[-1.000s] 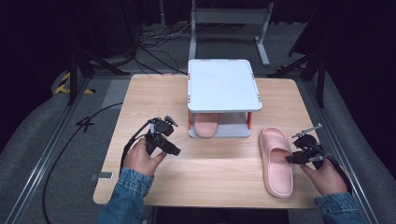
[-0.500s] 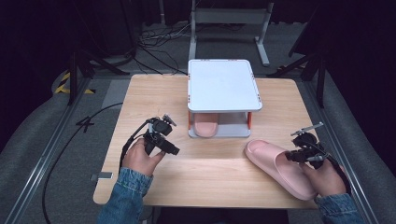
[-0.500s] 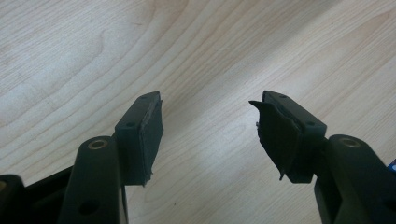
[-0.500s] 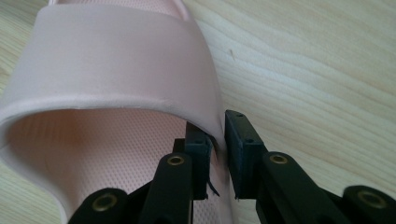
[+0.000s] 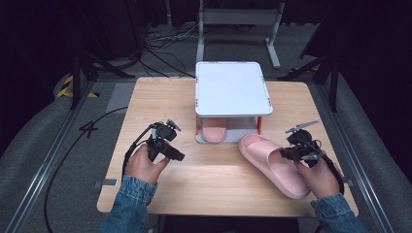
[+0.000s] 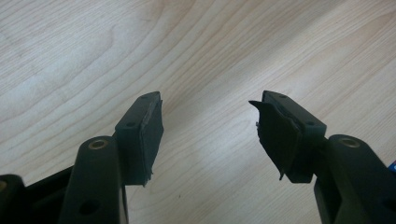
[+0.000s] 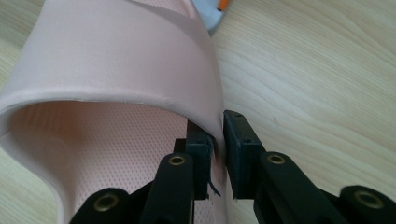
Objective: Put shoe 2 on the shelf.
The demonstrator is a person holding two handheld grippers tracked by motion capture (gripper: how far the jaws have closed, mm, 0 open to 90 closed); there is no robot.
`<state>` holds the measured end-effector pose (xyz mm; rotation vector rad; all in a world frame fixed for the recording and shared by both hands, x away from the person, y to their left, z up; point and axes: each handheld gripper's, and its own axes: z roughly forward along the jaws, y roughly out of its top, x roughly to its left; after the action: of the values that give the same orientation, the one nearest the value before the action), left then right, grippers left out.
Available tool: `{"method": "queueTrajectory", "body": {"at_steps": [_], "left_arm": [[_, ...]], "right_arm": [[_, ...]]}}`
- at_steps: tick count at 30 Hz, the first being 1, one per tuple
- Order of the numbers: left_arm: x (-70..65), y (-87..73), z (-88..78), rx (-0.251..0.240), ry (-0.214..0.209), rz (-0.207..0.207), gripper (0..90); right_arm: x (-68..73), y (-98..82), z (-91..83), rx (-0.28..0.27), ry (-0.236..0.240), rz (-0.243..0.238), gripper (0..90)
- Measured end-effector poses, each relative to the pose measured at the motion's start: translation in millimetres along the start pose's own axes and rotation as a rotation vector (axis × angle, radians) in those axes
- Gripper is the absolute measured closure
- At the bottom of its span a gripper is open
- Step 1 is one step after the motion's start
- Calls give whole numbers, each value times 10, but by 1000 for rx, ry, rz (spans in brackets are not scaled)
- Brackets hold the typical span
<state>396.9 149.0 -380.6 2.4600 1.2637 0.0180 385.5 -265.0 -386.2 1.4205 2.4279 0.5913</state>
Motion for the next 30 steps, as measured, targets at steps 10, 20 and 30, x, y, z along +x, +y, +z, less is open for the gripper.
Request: {"method": "queueTrajectory", "body": {"at_steps": [10,20,30], "left_arm": [[62,-187,-84,-17,19,-42,406],[95,-278,-102,-14,22,-68,407],[94,-234,-57,-2,21,-49,406]], "right_arm": [[73,347,161,-49,27,11,813],[94,543,356,-52,-31,61,810],[63,537,534,-18,-17,90,680]]}}
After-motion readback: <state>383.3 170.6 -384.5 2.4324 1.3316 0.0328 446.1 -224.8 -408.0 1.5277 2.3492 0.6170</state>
